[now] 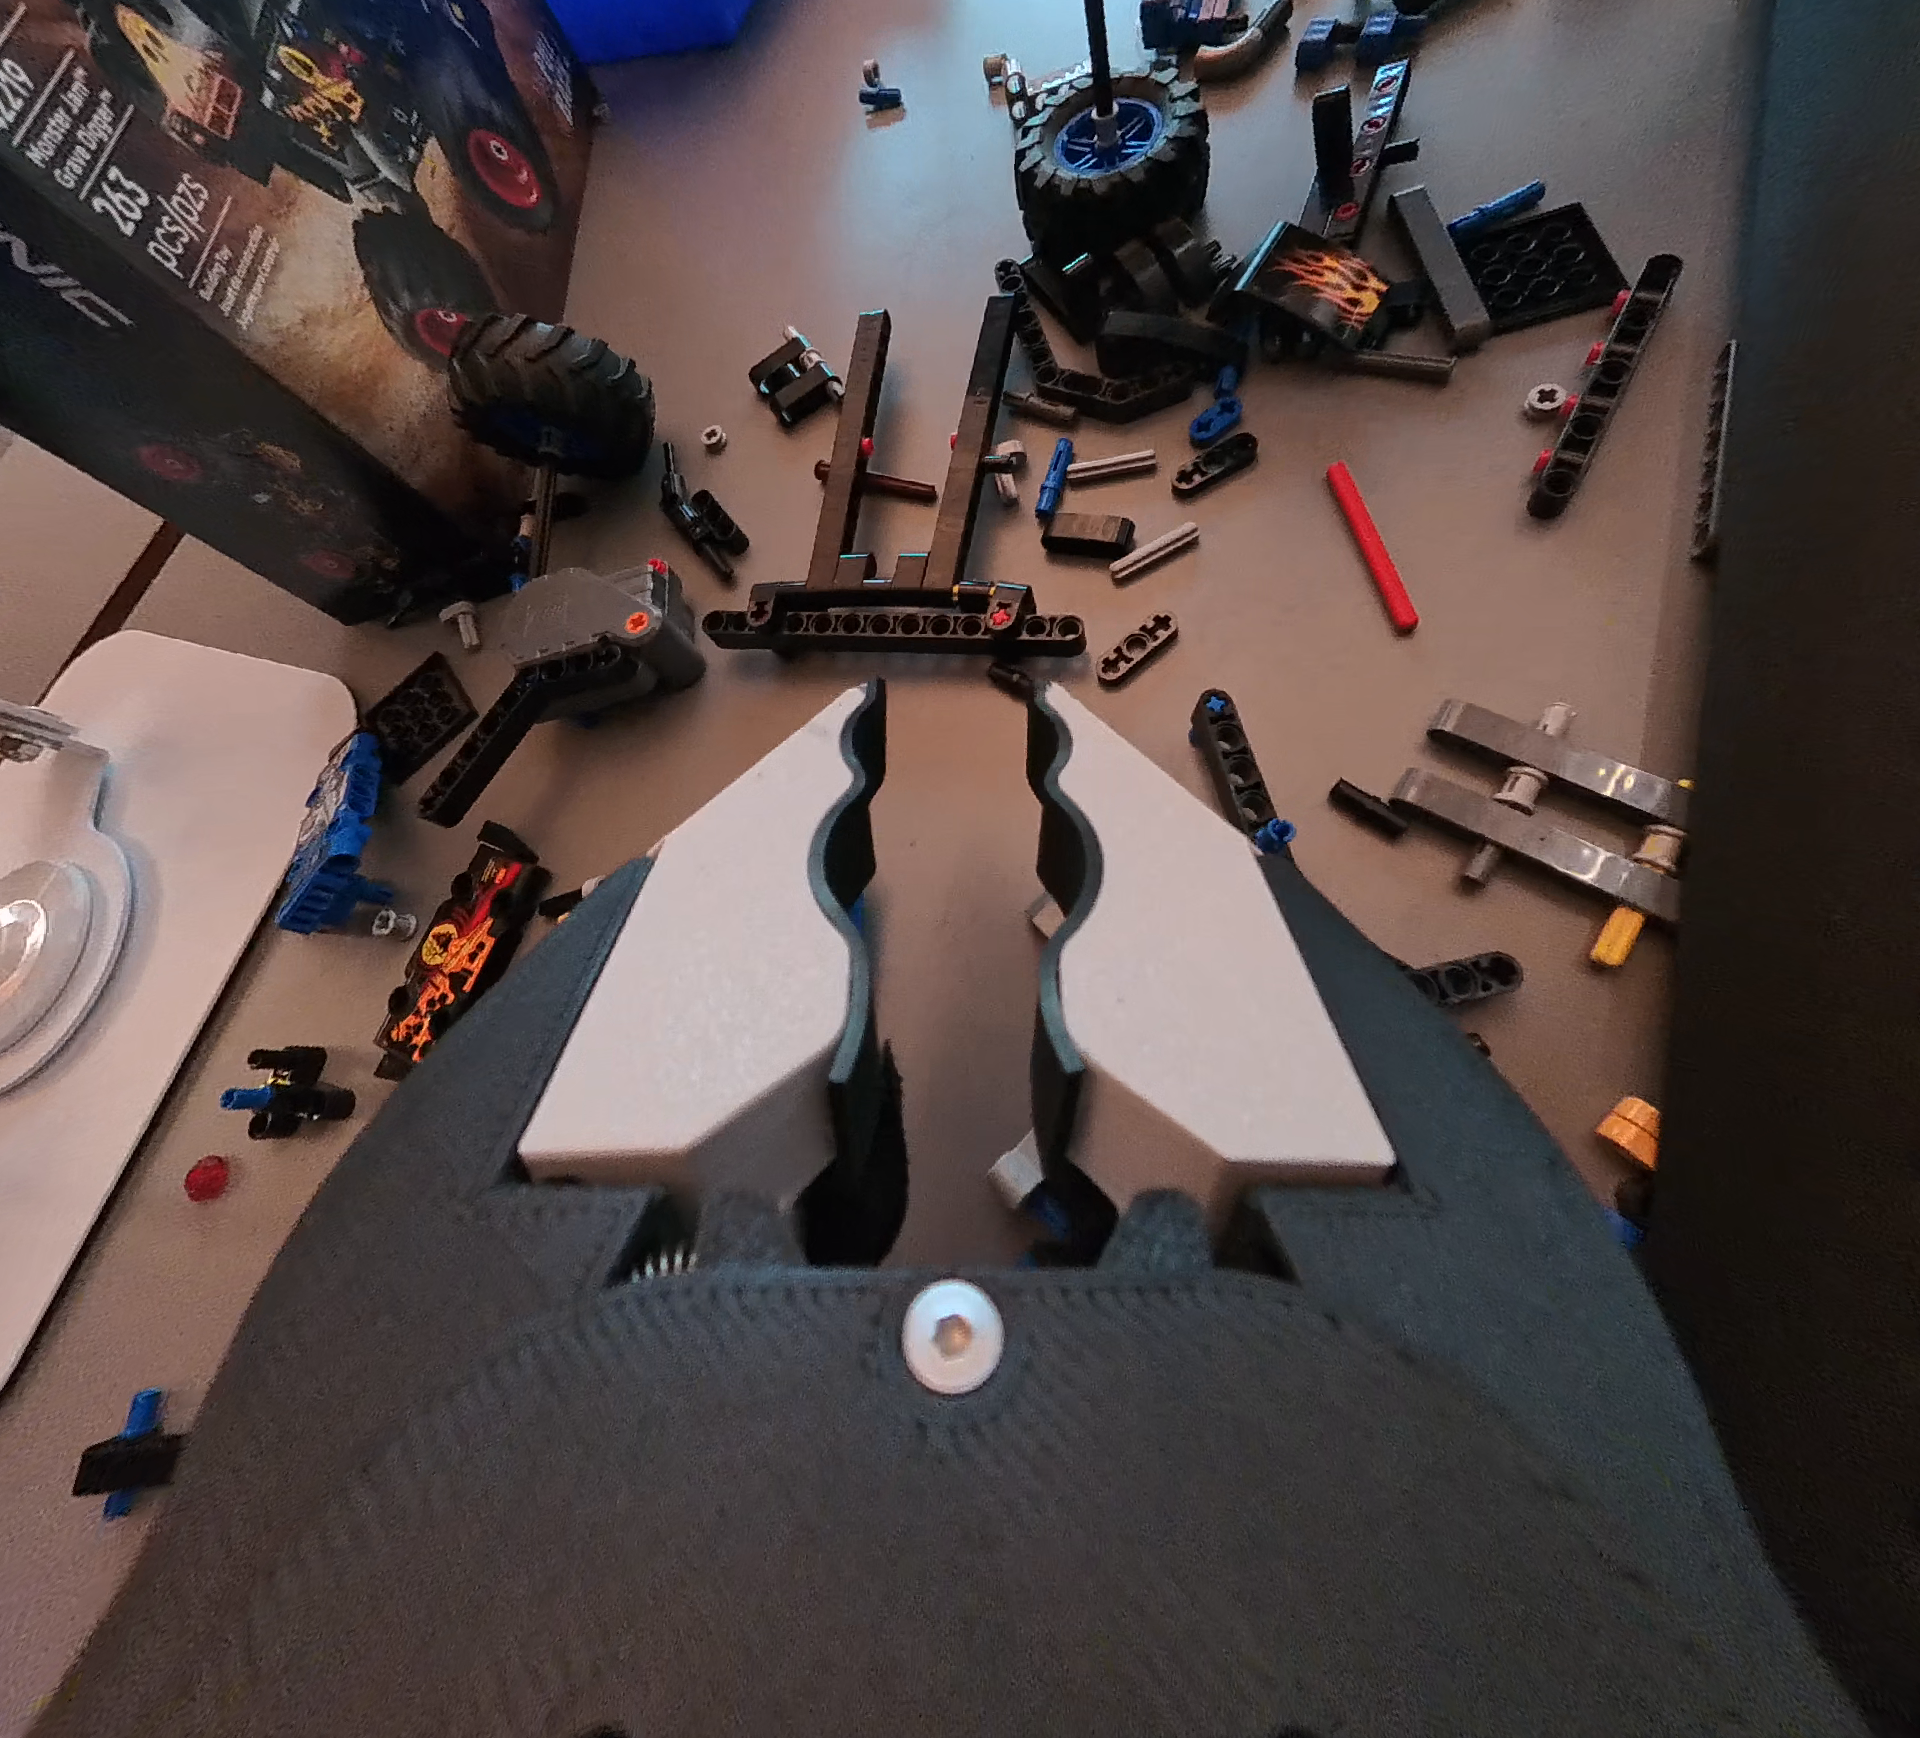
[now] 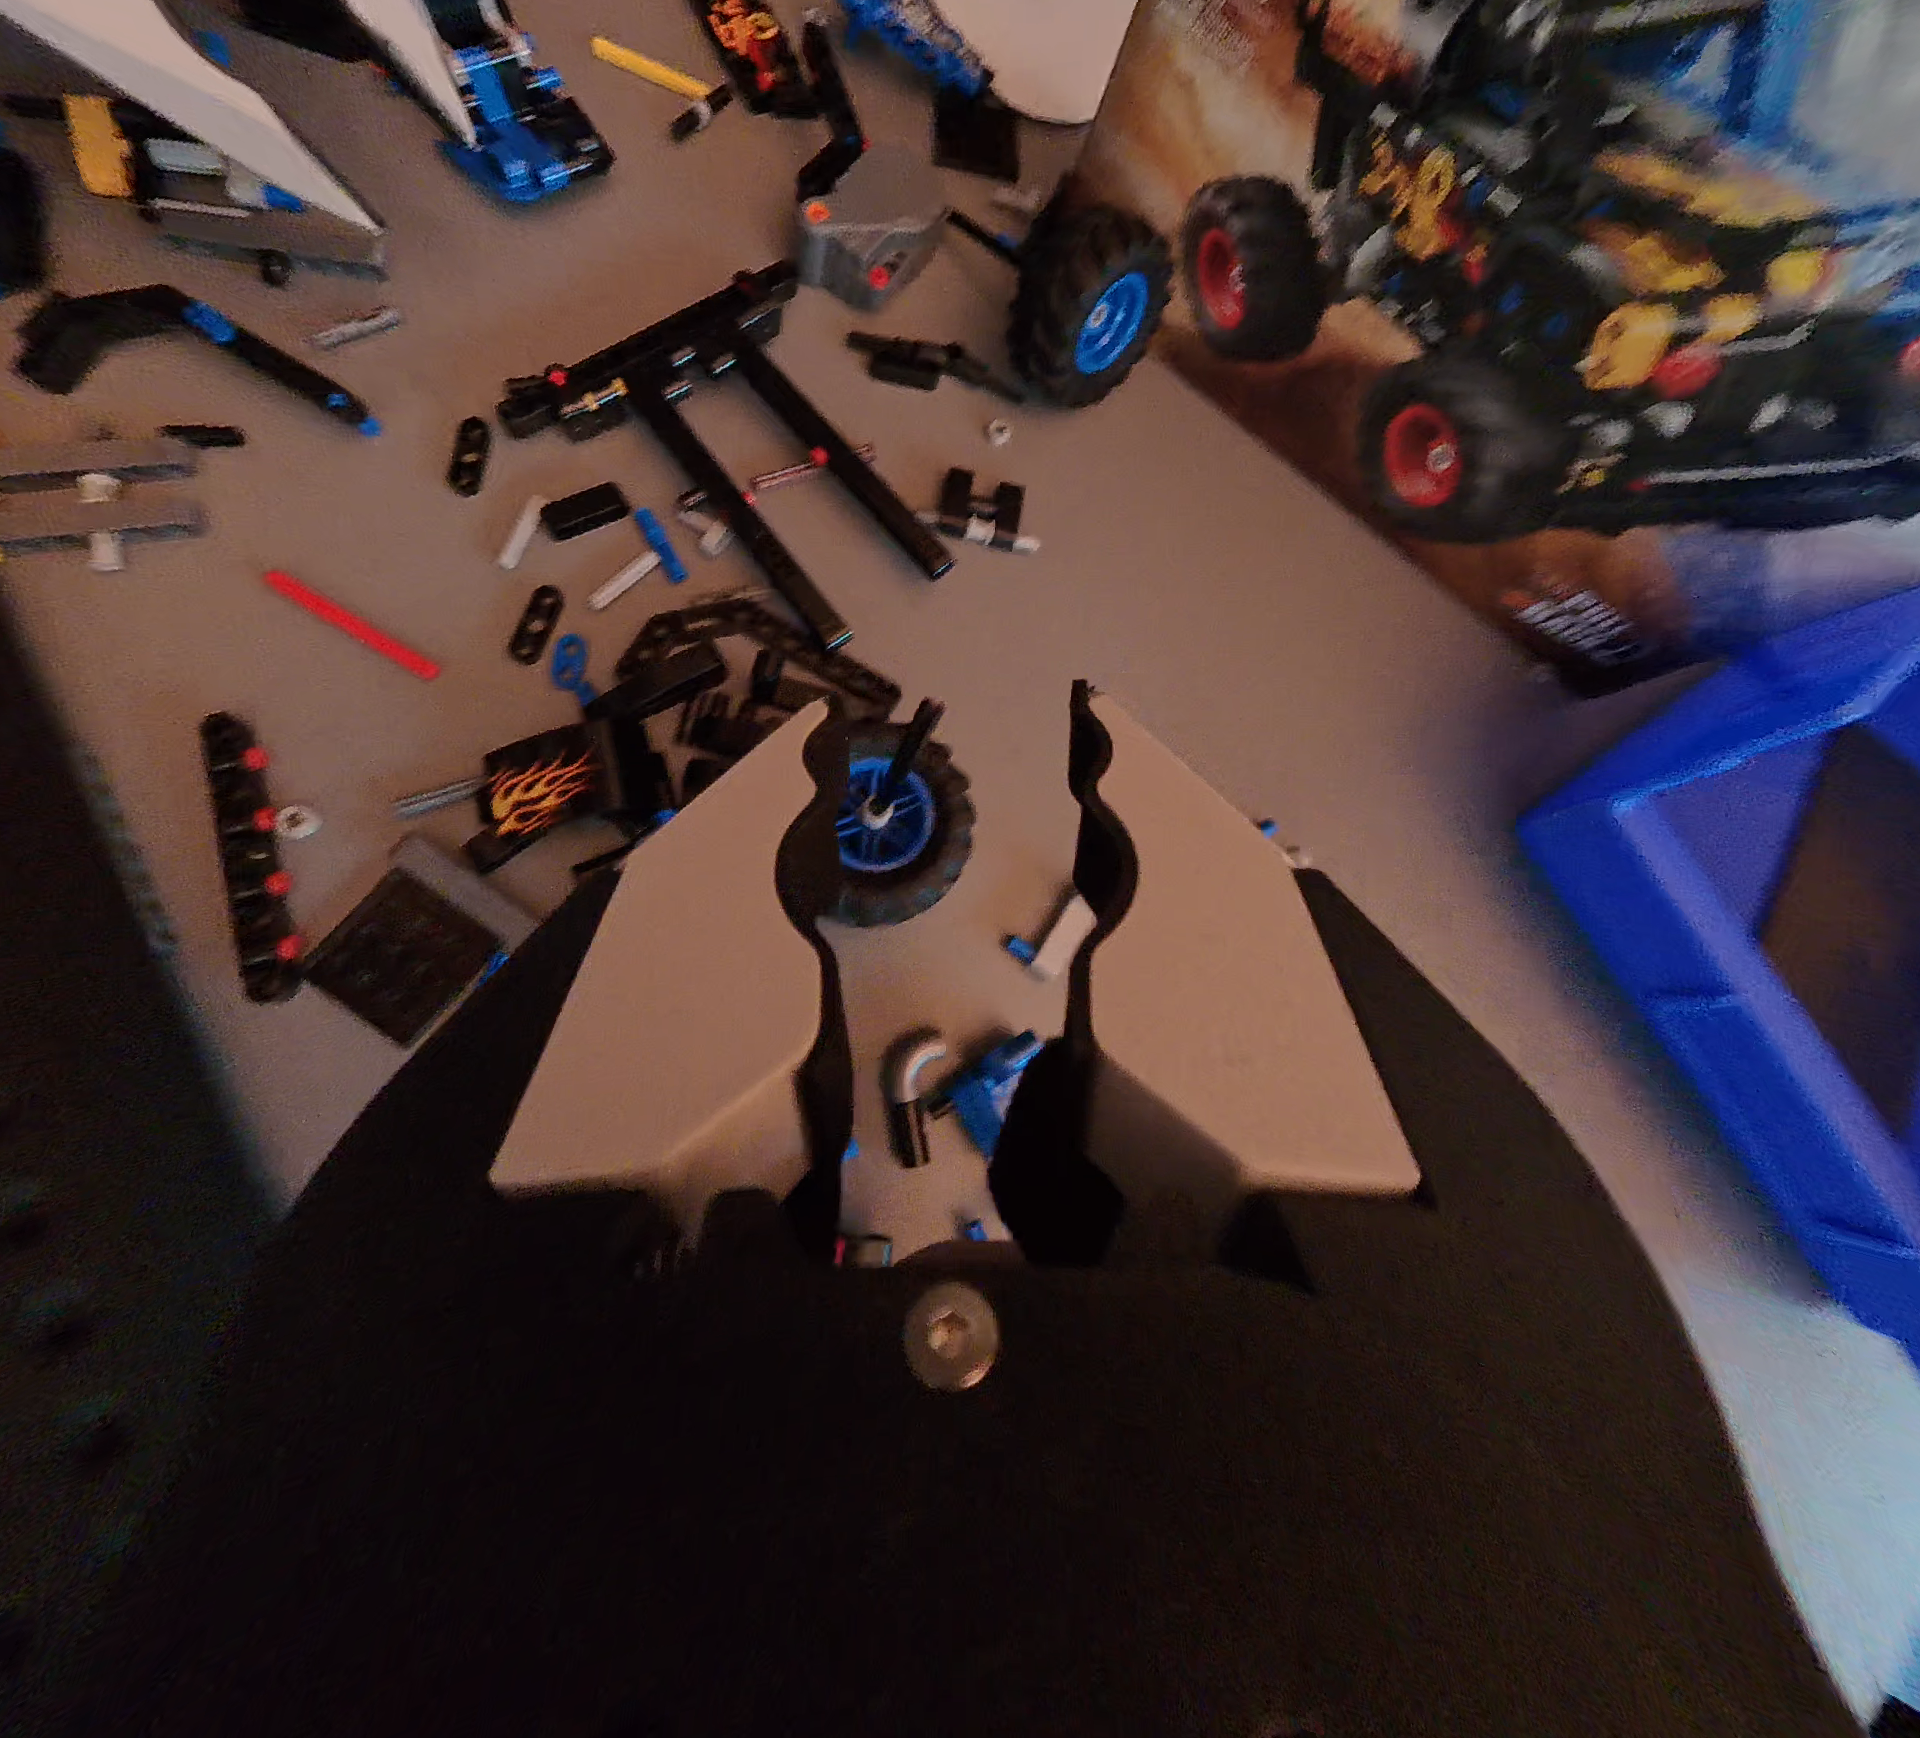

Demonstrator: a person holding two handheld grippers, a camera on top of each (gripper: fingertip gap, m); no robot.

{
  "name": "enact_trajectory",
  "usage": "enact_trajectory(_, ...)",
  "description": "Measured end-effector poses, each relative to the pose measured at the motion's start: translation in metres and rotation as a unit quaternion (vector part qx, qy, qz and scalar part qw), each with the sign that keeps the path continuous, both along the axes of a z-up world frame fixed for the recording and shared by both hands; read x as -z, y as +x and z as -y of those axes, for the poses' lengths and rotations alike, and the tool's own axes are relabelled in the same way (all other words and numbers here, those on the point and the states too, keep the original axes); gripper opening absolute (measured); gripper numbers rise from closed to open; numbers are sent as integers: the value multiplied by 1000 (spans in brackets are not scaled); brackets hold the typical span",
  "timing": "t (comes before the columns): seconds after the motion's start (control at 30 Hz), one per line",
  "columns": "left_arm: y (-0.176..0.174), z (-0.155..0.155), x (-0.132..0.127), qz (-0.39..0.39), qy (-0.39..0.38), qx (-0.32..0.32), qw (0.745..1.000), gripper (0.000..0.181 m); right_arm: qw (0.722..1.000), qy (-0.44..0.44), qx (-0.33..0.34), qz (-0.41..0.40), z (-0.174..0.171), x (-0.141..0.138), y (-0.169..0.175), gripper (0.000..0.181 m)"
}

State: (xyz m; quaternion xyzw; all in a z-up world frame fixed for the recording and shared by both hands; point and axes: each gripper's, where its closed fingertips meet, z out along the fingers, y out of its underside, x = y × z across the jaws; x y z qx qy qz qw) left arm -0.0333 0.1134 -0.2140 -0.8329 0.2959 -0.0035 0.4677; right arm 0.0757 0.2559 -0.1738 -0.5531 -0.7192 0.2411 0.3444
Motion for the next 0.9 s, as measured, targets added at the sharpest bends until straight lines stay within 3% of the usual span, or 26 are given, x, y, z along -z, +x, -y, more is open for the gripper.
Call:
enact_trajectory(0.1, 3, -1, 3, -3, -5, 5, 1000, 25, 999, -38, -14, 25, 6, 17, 6, 41)
enact_trajectory(0.23, 8, -1, 10, -15, -11, 12, 1000, 27, 998, -50, -33, 34, 16, 36, -5, 1)
enact_trajectory(0.27, 10, -2, 9, -12, -9, 15, 1000, 29, 998, -49, -39, 29, 18, 36, -7, 0)
enact_trajectory(0.37, 18, -9, -1, -3, 17, 14, 1000, 46, 994, -84, -59, -27, 34, 12, -14, 0)
enact_trajectory(0.43, 36, -16, -21, 38, 45, 28, 998, 65, 986, -120, -83, -82, 55, -14, -23, 0)
enact_trajectory(0.53, 59, -28, -41, 32, 93, 42, 994, 89, 974, -148, -135, -110, 96, -34, -33, 2)
enact_trajectory(0.63, 83, -30, -29, 32, 66, 71, 995, 88, 961, -160, -178, -139, 136, -45, -46, 1)
enact_trajectory(0.67, 83, -30, -25, 22, 62, 72, 995, 66, 959, -156, -186, -149, 146, -48, -50, 0)
enact_trajectory(0.7, 82, -30, -26, 25, 72, 71, 995, 64, 957, -151, -190, -161, 153, -50, -53, 0)
enact_trajectory(0.77, 78, -27, -31, 58, 70, 72, 993, 63, 955, -138, -180, -190, 157, -56, -59, 0)
enact_trajectory(0.9, 72, -26, -33, 26, 78, 72, 994, 62, 957, -107, -162, -217, 158, -60, -60, 0)
